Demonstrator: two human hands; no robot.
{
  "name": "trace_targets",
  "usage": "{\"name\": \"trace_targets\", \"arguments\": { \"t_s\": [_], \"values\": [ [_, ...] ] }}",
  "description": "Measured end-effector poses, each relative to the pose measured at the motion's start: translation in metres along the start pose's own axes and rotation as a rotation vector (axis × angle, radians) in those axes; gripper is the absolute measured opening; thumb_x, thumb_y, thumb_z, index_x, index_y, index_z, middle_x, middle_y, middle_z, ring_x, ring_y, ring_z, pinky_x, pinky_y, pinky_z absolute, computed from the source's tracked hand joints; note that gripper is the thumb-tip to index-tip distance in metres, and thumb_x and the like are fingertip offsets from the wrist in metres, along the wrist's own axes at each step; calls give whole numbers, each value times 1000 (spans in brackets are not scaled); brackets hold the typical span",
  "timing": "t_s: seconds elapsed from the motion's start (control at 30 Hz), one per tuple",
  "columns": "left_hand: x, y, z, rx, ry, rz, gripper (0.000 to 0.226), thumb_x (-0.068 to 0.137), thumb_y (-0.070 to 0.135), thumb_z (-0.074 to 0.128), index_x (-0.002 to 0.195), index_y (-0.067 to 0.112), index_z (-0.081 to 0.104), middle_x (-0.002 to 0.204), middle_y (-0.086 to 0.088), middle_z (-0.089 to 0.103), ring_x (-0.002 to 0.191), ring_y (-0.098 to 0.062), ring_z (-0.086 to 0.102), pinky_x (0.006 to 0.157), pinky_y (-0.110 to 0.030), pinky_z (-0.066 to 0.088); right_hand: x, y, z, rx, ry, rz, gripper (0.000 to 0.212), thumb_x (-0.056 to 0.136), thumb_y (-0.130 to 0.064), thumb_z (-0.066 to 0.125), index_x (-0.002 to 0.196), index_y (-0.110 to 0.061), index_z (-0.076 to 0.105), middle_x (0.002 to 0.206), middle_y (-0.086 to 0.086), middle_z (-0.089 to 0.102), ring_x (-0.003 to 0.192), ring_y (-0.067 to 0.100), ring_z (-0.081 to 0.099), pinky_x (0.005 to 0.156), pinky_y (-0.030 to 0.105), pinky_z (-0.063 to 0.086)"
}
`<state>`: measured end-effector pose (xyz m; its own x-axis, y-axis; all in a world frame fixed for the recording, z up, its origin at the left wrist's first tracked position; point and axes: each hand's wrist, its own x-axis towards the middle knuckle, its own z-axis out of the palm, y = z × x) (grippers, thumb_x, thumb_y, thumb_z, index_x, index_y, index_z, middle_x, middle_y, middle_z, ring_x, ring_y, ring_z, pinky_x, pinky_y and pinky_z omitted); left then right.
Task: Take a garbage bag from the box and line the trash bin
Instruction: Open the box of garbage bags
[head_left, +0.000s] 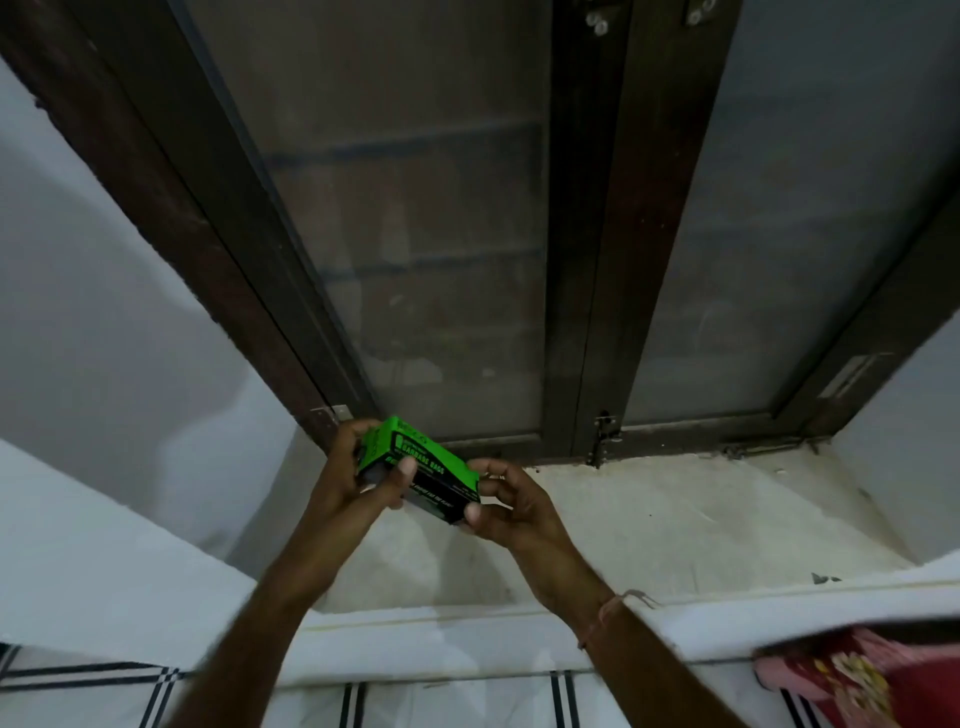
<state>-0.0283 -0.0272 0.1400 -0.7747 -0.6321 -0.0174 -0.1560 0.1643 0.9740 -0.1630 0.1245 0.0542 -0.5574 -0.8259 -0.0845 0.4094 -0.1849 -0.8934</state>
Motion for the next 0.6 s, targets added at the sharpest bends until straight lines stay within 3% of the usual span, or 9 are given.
{"name": "trace_targets", "arguments": {
  "t_s": [0.07,0.17,0.27,0.4,0.5,0.6],
  "values": [
    [-4,-11,6,-58,110,-43,41,91,38,73,124,21,56,114,0,74,102,-14,73,74,-31,63,-2,-1,4,-14,44,-17,41,88,6,71,127,0,59,103,4,71,82,23,72,82,41,59],
    [-7,-29,8,-220,239,-97,23,99,18,64,122,20,62,109,-3,76,97,-21,75,70,-35,63,-4,2,4,29,106,-37,28,91,4,67,119,3,61,101,9,73,80,22,71,80,37,60],
    [-10,-41,5,-398,206,-155,21,102,5,52,114,18,63,103,-4,77,93,-27,75,70,-39,63,-4,4,0,4,141,-22,20,92,6,66,109,-3,71,91,9,75,74,18,70,77,34,58],
    [-12,-47,1,-588,175,-274,26,101,3,43,106,18,63,100,-6,76,87,-24,75,65,-37,63,-3,-1,6,-75,162,-49,27,89,9,68,115,3,73,96,12,76,70,12,68,68,26,57],
    [-13,-52,-2,-684,154,-301,28,100,4,39,105,19,63,101,-7,76,87,-23,74,65,-37,63,-2,-5,13,-91,199,-90,20,88,8,70,99,-6,78,79,4,76,60,9,64,60,24,55],
    [-14,-56,-3,-752,140,-316,28,99,6,39,107,17,63,102,-8,76,86,-24,75,67,-38,63,0,-4,20,-140,231,-130,22,86,9,71,91,-11,78,77,6,75,58,9,64,59,26,54]
  ]
}}
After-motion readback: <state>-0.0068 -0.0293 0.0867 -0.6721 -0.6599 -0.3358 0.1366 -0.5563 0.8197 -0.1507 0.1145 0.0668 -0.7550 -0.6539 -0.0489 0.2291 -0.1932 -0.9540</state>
